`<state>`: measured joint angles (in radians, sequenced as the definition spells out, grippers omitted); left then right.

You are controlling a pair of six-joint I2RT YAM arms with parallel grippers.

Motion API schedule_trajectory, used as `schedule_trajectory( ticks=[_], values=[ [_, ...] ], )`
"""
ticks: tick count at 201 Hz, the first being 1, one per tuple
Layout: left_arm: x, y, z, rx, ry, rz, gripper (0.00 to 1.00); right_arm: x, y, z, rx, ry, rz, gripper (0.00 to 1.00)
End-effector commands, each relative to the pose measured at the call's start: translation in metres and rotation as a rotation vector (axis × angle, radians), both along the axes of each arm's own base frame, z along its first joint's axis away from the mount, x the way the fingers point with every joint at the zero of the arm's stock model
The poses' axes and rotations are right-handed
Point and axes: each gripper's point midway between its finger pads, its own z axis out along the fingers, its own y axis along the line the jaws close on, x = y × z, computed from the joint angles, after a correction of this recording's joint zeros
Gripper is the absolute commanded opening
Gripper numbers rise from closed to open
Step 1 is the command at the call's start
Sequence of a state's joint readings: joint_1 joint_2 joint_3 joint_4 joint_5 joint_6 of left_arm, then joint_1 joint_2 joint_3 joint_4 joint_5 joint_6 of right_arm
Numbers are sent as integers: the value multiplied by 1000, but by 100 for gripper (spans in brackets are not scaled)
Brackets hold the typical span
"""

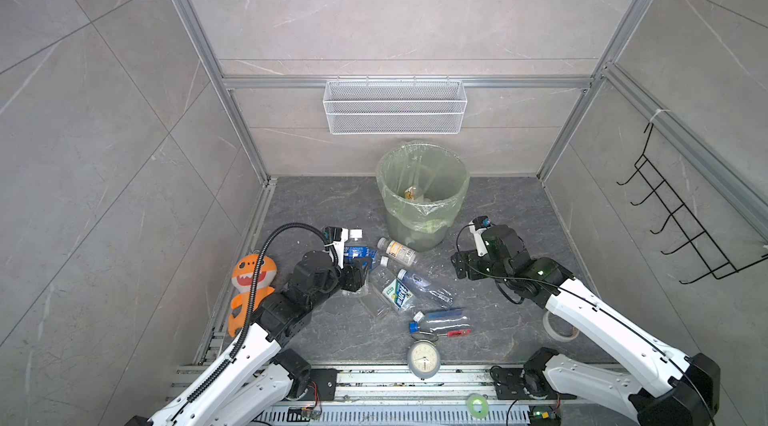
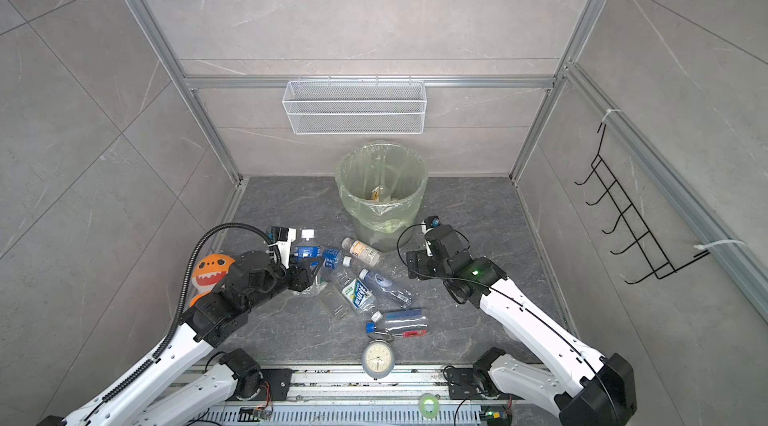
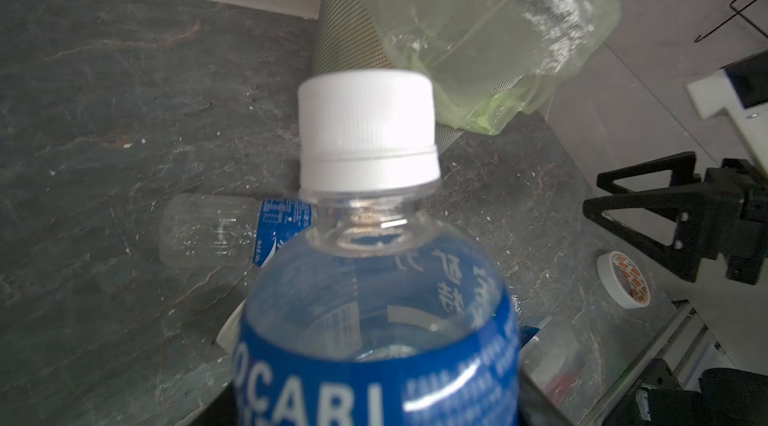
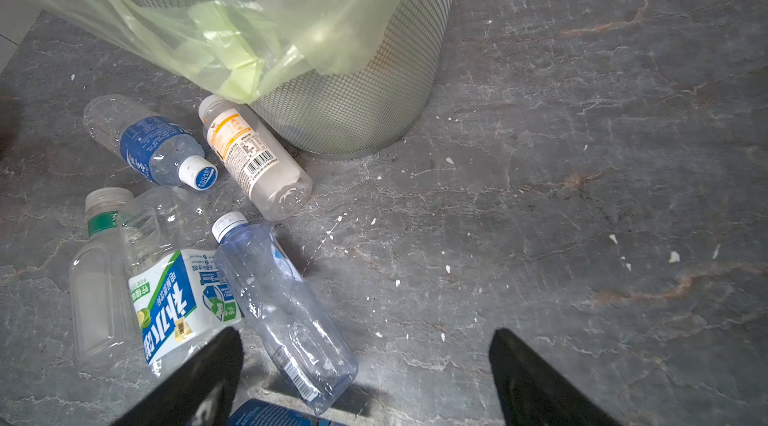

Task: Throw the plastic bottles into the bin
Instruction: 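Carry the Pocari Sweat bottle over the bin and open the left gripper, then lower the left gripper back over the pile while the right nears the clear blue-capped bottle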

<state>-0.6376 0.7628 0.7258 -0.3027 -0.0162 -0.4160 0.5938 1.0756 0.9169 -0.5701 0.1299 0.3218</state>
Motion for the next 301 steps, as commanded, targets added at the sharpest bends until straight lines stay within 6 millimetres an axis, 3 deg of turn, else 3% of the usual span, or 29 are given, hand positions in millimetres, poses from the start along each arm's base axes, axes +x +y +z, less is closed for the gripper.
schedule_trajectory(
  ticks=[1, 40, 67, 73, 86, 99, 117, 153, 197, 257, 301],
  values=[
    [16, -19, 58, -45, -151, -70, 51, 1, 4, 7, 44, -24, -6, 95],
    [65, -60, 145, -99, -277, -149, 50, 5, 10, 10, 77, -33, -7, 95],
    [123, -101, 197, -153, -324, -227, 51, 5, 12, 12, 94, -34, -7, 95],
    [140, -110, 203, -174, -316, -254, 56, 4, 12, 11, 97, -31, -8, 95],
    [173, -126, 214, -217, -275, -290, 79, 4, 12, 10, 104, -25, -15, 96],
    [197, -128, 219, -239, -234, -293, 98, 3, 12, 9, 112, -21, -20, 98],
    [205, -116, 226, -258, -247, -273, 100, -1, 9, 11, 128, -25, -30, 99],
    [187, -81, 226, -239, -290, -198, 100, -7, 5, 13, 117, -31, -19, 100],
    [158, -59, 214, -205, -278, -151, 100, -9, 13, 4, 97, 4, 35, 100],
    [140, -10, 156, -177, -175, -13, 100, -19, 32, -27, 49, 101, 133, 96],
    [125, 3, 97, -137, -62, 29, 100, -36, 39, -43, 0, 147, 187, 91]
  ],
)
